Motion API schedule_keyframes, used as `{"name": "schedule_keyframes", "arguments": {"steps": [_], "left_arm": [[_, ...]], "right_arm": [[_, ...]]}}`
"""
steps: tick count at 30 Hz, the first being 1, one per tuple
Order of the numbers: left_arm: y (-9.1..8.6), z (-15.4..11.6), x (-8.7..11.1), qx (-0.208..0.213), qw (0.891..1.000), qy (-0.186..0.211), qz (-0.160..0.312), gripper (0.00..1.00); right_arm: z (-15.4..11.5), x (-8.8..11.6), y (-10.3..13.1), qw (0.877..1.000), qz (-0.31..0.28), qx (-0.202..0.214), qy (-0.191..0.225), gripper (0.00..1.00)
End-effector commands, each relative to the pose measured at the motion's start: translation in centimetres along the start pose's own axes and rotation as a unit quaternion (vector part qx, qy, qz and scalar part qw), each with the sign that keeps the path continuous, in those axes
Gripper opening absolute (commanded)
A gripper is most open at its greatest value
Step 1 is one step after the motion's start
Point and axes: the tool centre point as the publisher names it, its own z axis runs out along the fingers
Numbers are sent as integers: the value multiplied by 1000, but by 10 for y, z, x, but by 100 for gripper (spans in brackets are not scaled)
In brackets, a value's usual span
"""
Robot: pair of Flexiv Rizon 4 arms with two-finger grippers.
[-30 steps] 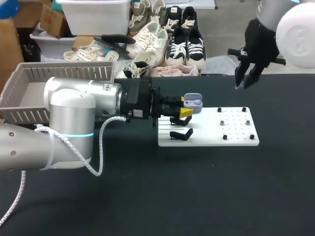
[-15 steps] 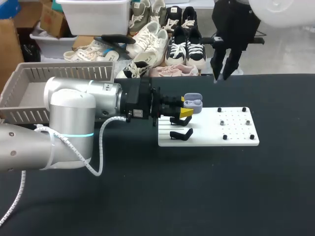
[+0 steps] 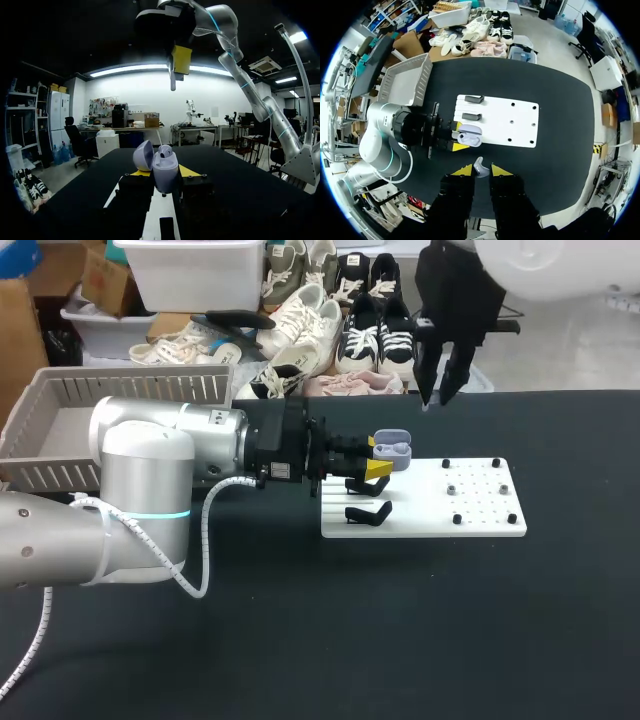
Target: Pick up each earbud case from the left stands, insert the matching earbuds, close the lid, and place the case in the box.
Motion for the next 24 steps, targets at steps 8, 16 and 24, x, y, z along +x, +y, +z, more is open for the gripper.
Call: {"name": "schedule_keyframes", "arguments": {"steps": [8, 16, 24], "left_arm": [[0, 0, 0, 0, 1000, 0, 0, 0], [0, 0, 0, 0, 1000, 0, 0, 0], [0, 0, 0, 0, 1000, 0, 0, 0]], "right_arm": [[0, 6, 13, 999, -28, 15, -19, 0], [8, 6, 35, 997, -64, 31, -42, 0], [24, 0, 46, 995, -77, 38, -41, 0]]}}
